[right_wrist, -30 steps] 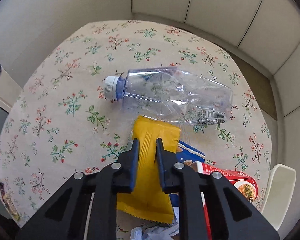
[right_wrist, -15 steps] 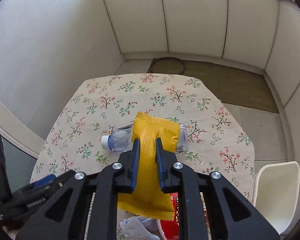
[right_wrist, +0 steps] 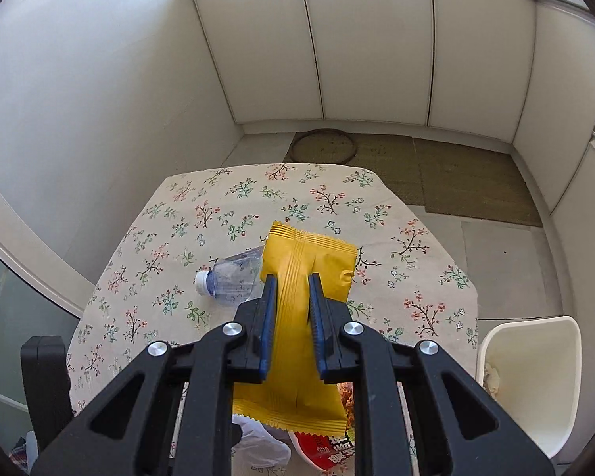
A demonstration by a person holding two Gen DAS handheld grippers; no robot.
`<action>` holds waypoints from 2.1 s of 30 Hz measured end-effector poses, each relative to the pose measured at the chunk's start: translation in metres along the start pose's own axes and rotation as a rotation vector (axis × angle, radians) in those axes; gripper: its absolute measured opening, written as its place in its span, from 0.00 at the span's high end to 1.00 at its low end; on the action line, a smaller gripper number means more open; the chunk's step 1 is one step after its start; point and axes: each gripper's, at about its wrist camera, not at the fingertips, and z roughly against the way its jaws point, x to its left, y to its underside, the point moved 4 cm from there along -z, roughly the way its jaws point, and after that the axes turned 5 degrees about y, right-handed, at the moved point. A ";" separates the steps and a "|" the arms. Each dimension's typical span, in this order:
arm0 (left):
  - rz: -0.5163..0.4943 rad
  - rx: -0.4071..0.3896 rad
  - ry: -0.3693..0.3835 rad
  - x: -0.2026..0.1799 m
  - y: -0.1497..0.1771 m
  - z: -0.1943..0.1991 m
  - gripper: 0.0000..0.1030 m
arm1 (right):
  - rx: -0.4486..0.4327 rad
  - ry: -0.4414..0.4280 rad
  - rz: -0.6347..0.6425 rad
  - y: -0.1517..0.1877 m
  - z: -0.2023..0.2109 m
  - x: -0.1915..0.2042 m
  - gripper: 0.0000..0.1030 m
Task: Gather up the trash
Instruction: 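Grasp the yellow snack wrapper with the right tool while the left tool grasps a tissue, then lift wrapper and tissue and carry both toward the white bin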
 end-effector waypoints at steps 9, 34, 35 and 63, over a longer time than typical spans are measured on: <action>0.014 0.095 -0.004 -0.012 0.015 -0.037 0.28 | 0.002 0.007 0.010 0.011 0.010 -0.011 0.84; -0.163 -0.214 -0.241 -0.012 -0.007 0.035 0.42 | -0.056 -0.018 0.010 0.010 0.038 -0.007 0.84; -0.177 -0.248 -0.263 -0.013 -0.011 0.040 0.42 | -0.067 -0.016 0.009 0.011 0.041 -0.008 0.84; -0.518 -0.875 -0.095 -0.194 0.001 0.124 0.42 | -0.501 0.342 -0.071 0.030 0.148 -0.108 0.84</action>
